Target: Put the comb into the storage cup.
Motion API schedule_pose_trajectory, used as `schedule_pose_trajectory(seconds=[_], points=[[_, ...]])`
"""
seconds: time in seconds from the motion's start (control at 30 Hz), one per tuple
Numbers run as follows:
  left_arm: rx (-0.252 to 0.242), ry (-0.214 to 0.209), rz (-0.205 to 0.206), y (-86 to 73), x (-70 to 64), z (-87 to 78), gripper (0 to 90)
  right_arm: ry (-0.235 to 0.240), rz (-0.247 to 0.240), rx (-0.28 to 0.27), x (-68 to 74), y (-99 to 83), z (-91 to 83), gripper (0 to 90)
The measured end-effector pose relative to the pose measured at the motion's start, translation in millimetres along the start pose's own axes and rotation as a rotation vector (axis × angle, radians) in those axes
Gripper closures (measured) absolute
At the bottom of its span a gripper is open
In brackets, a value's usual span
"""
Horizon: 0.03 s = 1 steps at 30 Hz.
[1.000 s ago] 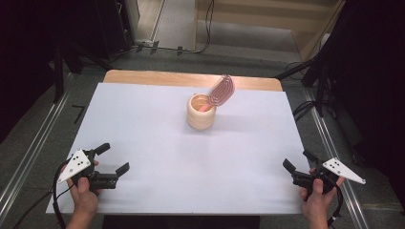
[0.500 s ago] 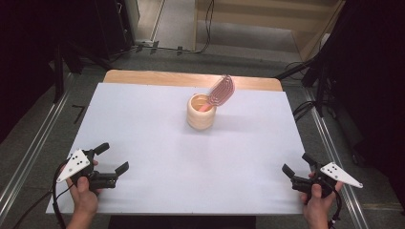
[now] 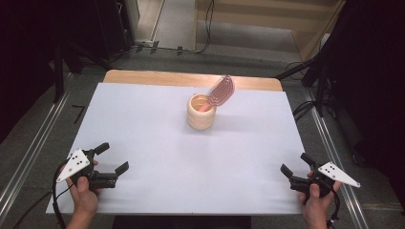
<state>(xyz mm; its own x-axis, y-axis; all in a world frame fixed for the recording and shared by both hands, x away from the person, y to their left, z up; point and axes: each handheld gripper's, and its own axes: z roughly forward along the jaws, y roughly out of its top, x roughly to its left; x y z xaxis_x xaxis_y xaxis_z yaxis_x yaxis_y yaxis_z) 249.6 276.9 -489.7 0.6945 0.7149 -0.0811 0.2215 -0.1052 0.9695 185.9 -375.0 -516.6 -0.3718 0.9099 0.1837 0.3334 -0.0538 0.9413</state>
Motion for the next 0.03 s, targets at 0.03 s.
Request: schedule_pose_trajectory(seconds=[0.03], points=[[0.000, 0.000, 0.000, 0.0, 0.1, -0.1, 0.0, -0.002, -0.003, -0.002, 0.3, 0.1, 0.5, 0.0]])
